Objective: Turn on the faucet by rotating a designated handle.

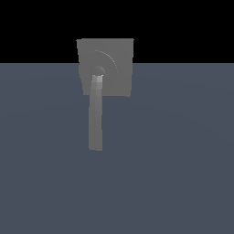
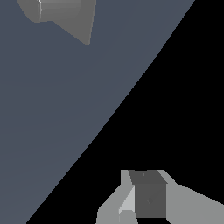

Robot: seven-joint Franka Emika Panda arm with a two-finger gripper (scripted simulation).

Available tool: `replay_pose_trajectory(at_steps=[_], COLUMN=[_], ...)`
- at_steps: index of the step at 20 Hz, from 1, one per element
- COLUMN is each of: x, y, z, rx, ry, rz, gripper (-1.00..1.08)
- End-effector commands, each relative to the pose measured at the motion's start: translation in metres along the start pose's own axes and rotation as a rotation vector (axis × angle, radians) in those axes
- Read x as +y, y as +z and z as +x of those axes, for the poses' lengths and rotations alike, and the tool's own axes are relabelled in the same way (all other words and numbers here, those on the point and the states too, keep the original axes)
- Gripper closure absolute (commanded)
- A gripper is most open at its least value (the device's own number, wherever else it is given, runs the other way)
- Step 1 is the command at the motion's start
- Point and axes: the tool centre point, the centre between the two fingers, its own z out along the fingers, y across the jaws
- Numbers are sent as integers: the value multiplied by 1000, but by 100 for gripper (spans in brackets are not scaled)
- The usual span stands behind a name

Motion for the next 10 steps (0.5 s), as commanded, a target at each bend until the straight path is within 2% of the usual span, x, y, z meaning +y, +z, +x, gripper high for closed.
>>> replay_pose_trajectory(at_steps=[1,6,10], x=[8,19,21], y=[-16,-46,-68], z=[11,40,71], rx=[-52,-171,-278], ry=[-121,-377,-593], rz=[-95,-263,-381], gripper=[108,108,108])
